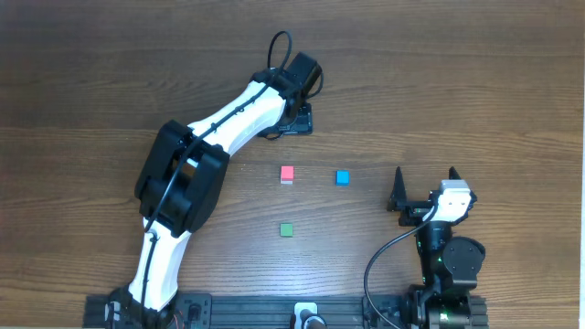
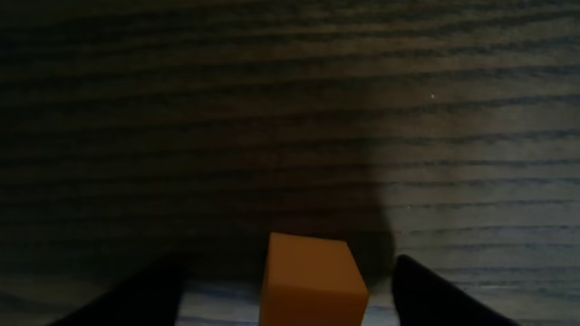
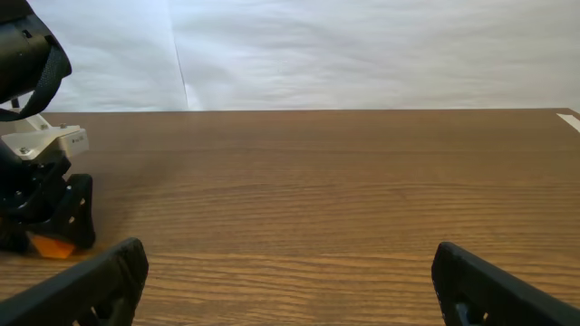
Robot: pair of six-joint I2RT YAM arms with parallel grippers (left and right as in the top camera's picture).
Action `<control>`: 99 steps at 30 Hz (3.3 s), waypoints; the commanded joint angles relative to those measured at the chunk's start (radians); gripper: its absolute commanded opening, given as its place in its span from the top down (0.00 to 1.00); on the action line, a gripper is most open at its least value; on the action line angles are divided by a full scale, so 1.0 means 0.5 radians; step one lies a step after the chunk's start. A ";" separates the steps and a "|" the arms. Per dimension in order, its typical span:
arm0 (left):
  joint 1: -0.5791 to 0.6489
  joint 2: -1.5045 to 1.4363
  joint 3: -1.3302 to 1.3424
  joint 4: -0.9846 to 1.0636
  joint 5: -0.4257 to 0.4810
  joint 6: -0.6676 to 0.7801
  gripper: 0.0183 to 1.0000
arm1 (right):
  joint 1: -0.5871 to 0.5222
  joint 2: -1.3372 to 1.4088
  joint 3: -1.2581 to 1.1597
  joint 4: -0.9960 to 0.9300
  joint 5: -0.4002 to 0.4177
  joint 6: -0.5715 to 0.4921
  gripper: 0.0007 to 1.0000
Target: Stack Cubes
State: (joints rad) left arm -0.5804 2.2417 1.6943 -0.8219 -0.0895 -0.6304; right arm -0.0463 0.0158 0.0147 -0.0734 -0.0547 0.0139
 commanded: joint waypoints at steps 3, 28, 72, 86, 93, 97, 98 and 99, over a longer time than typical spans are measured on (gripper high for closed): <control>-0.002 0.031 0.040 0.010 0.021 0.013 0.45 | -0.013 -0.018 -0.019 0.007 -0.024 -0.015 0.01; -0.101 -0.370 0.042 -0.314 -0.045 -0.029 0.87 | -0.013 -0.018 -0.019 0.007 -0.024 -0.015 0.01; -0.429 -0.826 -0.676 -0.246 -0.099 -0.582 0.87 | -0.013 -0.018 -0.019 0.007 -0.024 -0.015 0.01; -0.429 -0.762 -0.676 -0.178 -0.101 -0.581 0.87 | -0.013 -0.018 -0.019 0.007 -0.023 -0.015 0.01; -0.428 -0.759 -0.676 -0.172 -0.110 -0.581 0.86 | -0.013 -0.018 -0.019 0.007 -0.024 -0.015 0.01; -0.429 -0.754 -0.676 -0.172 -0.117 -0.581 0.86 | -0.013 -0.018 -0.019 0.007 -0.024 -0.015 0.01; -0.428 -0.748 -0.676 -0.172 -0.117 -0.581 0.86 | -0.013 -0.018 -0.019 0.007 -0.024 -0.015 0.01; -0.428 -0.745 -0.676 -0.172 -0.118 -0.581 0.86 | -0.013 -0.018 -0.019 0.007 -0.024 -0.015 0.01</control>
State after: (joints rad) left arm -0.7963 1.8553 1.3628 -0.9108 -0.1463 -0.9062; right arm -0.0463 0.0158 0.0147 -0.0734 -0.0547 0.0139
